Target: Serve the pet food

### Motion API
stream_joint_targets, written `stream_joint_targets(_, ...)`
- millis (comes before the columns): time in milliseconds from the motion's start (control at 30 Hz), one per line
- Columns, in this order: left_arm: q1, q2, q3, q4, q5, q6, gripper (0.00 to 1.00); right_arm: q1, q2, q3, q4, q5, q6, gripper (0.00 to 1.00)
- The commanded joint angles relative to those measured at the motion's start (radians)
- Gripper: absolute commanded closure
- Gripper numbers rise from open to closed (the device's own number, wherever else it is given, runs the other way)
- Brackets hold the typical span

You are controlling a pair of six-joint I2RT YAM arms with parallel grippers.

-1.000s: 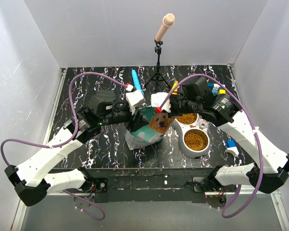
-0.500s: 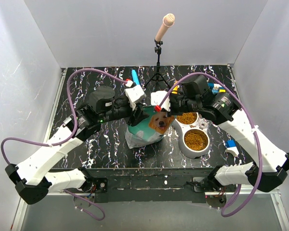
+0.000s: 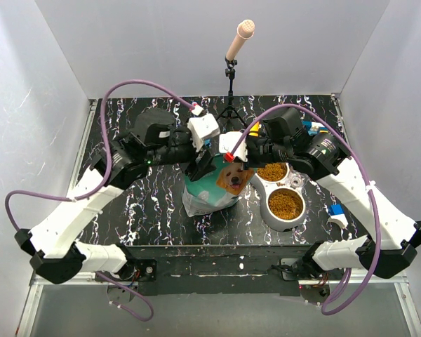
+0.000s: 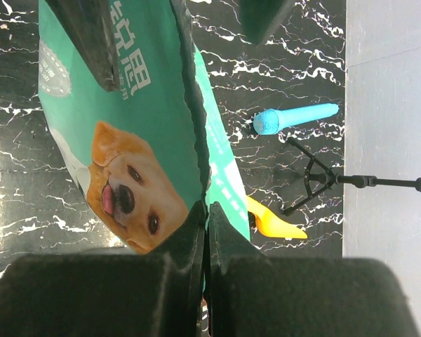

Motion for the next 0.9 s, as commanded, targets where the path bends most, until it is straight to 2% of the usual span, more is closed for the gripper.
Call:
stream_joint_targets(0, -0.003, 0.05, 0.067, -0.136, -0.001, 0.068, 0.39, -0.004, -0.028, 0.042, 0.053, 0.0, -0.009, 0.99)
stream_joint_targets(100, -0.003, 0.05, 0.059, -0.126, -0.012, 0.076, 0.41, -0.004, -0.029, 0.044, 0.056, 0.001, -0.005, 0.99)
stream_joint_targets(167, -0.003, 0.047, 0.05, -0.106, -0.022, 0.079, 0.5, -0.002, -0.031, 0.042, 0.061, 0.003, 0.0, 0.99)
stream_joint_targets(233, -0.003, 0.047, 0.038, -0.087, -0.026, 0.091, 0.62, -0.002, -0.032, 0.039, 0.062, 0.007, 0.003, 0.99)
stream_joint_targets(267, -0.003, 0.052, 0.039, -0.086, -0.036, 0.097, 0.72, -0.001, -0.034, 0.038, 0.067, 0.009, 0.004, 0.99)
stream_joint_targets(333, -0.005, 0.059, 0.047, -0.09, -0.064, 0.119, 1.0, -0.001, -0.039, 0.032, 0.073, 0.02, 0.008, 0.99)
stream_joint_targets(467, -0.011, 0.043, 0.065, -0.098, -0.105, 0.142, 1.0, 0.001, -0.046, 0.022, 0.094, 0.036, 0.024, 0.99)
stream_joint_targets(600, -0.013, 0.027, 0.06, -0.105, -0.053, 0.146, 1.0, 0.001, -0.063, -0.019, 0.154, 0.06, 0.047, 0.79)
stream_joint_targets(667, -0.011, 0.024, 0.06, -0.11, -0.033, 0.142, 1.0, -0.001, -0.085, -0.056, 0.194, 0.081, 0.047, 0.73)
stream_joint_targets(833, -0.011, 0.018, 0.068, -0.13, -0.026, 0.136, 1.0, -0.036, -0.097, -0.084, 0.179, 0.086, 0.032, 0.71)
stream_joint_targets(867, -0.011, 0.015, 0.061, -0.127, -0.038, 0.129, 0.93, -0.045, -0.095, -0.085, 0.177, 0.081, 0.031, 0.72)
